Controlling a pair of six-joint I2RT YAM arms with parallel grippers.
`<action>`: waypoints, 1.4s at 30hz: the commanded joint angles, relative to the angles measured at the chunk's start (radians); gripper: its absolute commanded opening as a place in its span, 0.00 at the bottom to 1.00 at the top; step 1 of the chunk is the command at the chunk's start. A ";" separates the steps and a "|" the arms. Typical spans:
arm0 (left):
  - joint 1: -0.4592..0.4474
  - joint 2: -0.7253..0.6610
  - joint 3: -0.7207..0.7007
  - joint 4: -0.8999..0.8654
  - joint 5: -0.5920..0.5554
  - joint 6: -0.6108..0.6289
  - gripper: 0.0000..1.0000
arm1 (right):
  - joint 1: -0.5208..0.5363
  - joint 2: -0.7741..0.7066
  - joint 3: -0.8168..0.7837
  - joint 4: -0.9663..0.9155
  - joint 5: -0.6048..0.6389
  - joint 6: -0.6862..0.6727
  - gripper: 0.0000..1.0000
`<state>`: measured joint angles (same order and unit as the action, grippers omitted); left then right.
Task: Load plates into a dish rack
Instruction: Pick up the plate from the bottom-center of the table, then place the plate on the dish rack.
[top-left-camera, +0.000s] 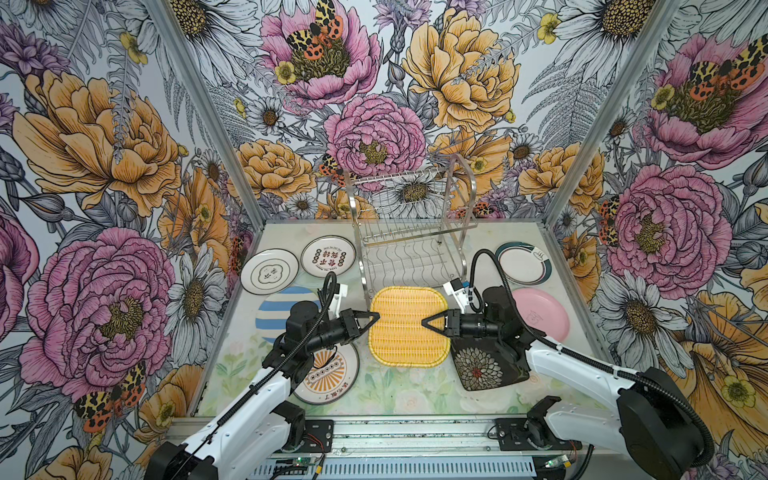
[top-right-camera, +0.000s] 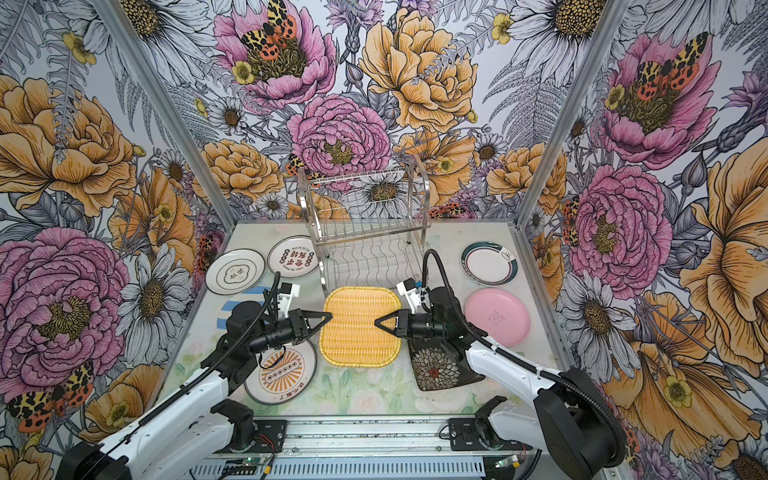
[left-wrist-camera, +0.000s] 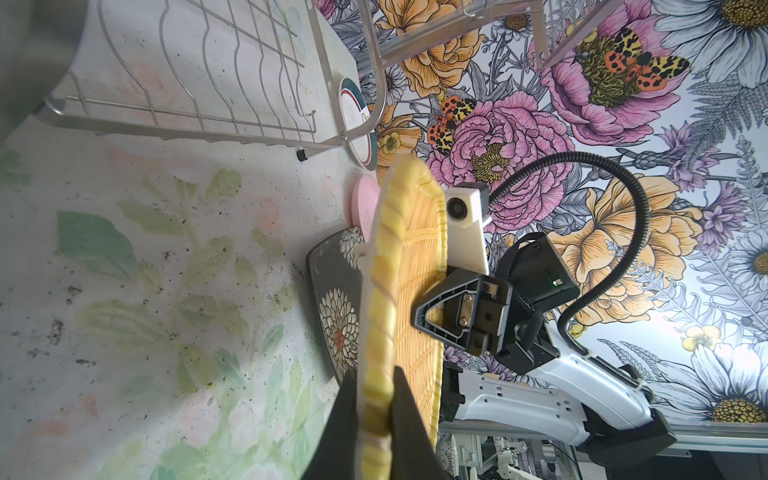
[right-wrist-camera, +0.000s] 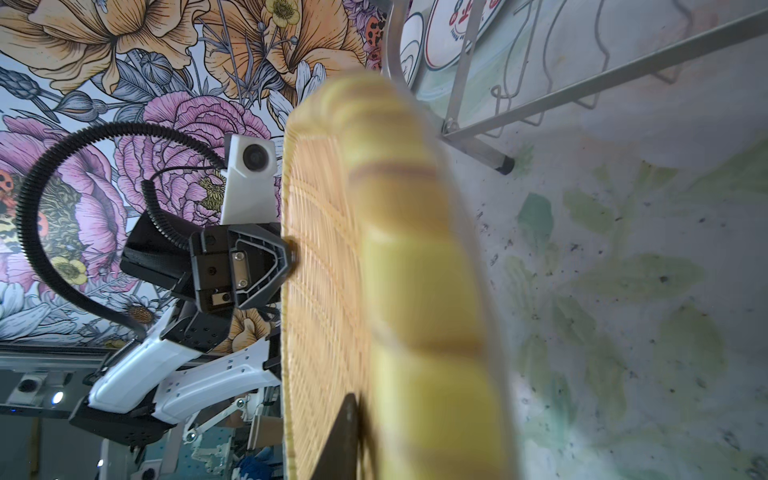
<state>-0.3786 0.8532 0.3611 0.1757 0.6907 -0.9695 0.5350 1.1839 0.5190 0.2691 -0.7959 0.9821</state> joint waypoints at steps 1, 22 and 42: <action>0.008 0.000 0.035 0.030 0.026 -0.028 0.00 | 0.004 -0.022 0.032 0.027 -0.016 -0.069 0.03; 0.048 0.085 0.247 -0.360 -0.188 0.250 0.83 | -0.065 -0.381 0.376 -0.736 0.569 -0.398 0.00; -0.138 0.125 0.263 -0.323 -0.510 0.321 0.86 | -0.056 -0.057 1.055 -0.752 1.001 -0.685 0.00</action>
<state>-0.5087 0.9802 0.6247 -0.1810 0.2237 -0.6735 0.4763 1.0992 1.5181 -0.6094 0.1097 0.3687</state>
